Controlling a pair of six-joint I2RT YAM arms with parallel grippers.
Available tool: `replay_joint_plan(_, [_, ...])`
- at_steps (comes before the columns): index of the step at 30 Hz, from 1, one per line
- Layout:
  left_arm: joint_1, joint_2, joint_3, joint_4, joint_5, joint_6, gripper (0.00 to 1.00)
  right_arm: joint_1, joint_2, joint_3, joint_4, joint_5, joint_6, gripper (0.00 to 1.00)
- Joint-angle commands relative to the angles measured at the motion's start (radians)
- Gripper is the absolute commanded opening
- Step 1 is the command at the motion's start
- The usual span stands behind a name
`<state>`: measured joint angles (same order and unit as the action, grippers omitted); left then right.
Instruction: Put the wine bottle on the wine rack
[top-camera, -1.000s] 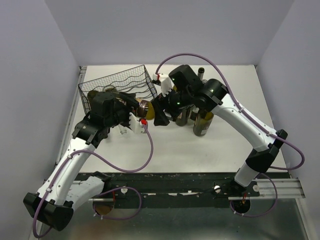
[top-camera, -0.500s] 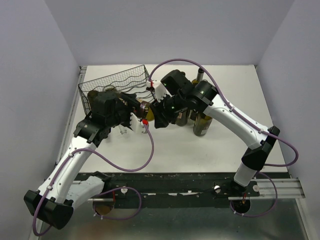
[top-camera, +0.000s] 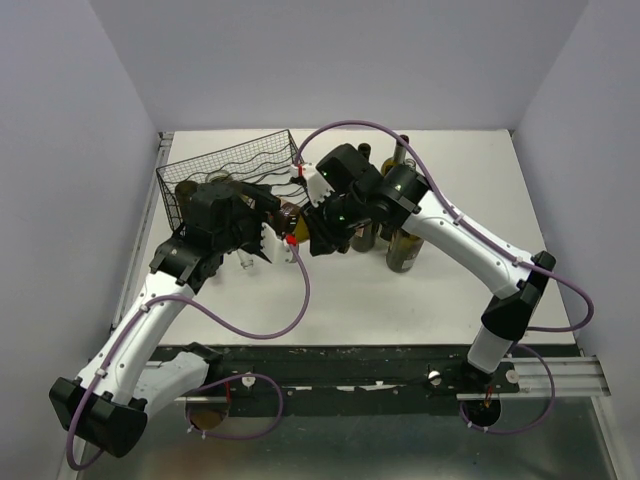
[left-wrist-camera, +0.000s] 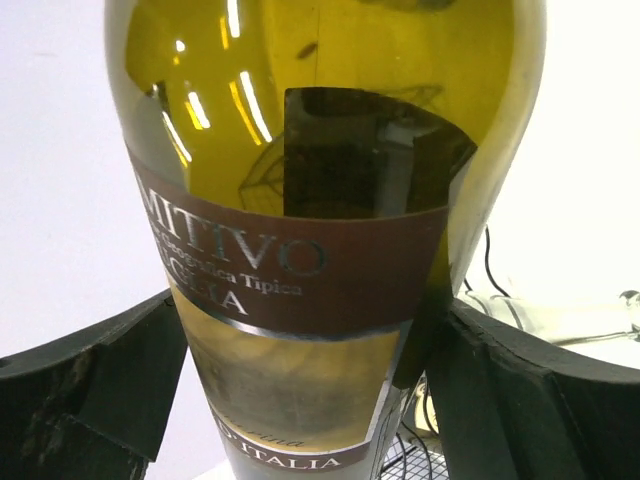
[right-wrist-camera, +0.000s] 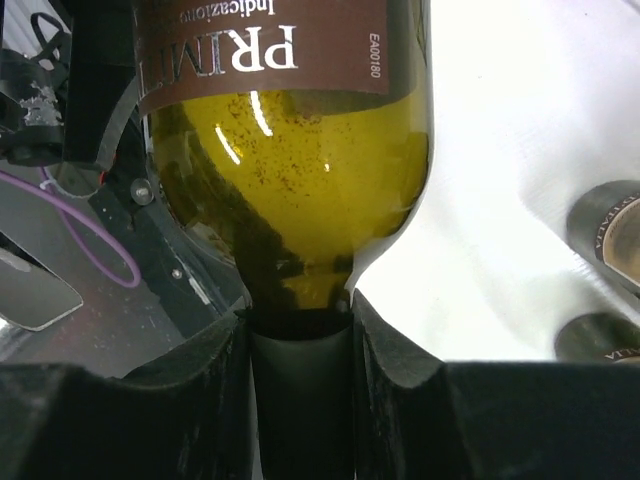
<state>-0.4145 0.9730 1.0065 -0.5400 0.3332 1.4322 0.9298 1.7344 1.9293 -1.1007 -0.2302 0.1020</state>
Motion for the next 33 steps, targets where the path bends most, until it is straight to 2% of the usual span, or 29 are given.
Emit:
replay_joint_plan(1, [-0.004, -0.037, -0.003, 0.077, -0.020, 0.000, 0.99, 0.007, 0.011, 0.026, 0.031, 0.103, 0.036, 0.01])
replay_joint_plan(11, [-0.003, -0.085, -0.062, -0.003, -0.013, -0.027, 0.99, 0.007, 0.005, 0.027, 0.134, 0.290, 0.151, 0.01])
replay_joint_plan(14, [-0.004, -0.121, -0.091, -0.009, -0.016, -0.036, 0.99, 0.007, -0.006, 0.007, 0.150, 0.258, 0.156, 0.01])
replay_joint_plan(18, [-0.004, -0.197, -0.155, 0.075, -0.007, -0.097, 0.99, 0.007, -0.015, -0.048, 0.133, 0.236, 0.150, 0.01])
replay_joint_plan(26, [-0.004, -0.327, -0.216, 0.389, -0.013, -0.597, 0.99, 0.010, -0.067, -0.233, 0.200, 0.022, 0.220, 0.01])
replay_joint_plan(28, [-0.003, -0.341, -0.210, 0.431, -0.051, -0.811, 0.99, 0.010, -0.068, -0.269, 0.220, -0.003, 0.232, 0.01])
replay_joint_plan(30, [-0.004, -0.341, -0.180, 0.437, -0.127, -1.029, 0.99, 0.017, -0.064, -0.294, 0.229, 0.000, 0.238, 0.01])
replay_joint_plan(33, [-0.003, -0.306, -0.093, 0.329, -0.184, -1.226, 0.99, 0.021, -0.049, -0.329, 0.257, 0.015, 0.243, 0.01])
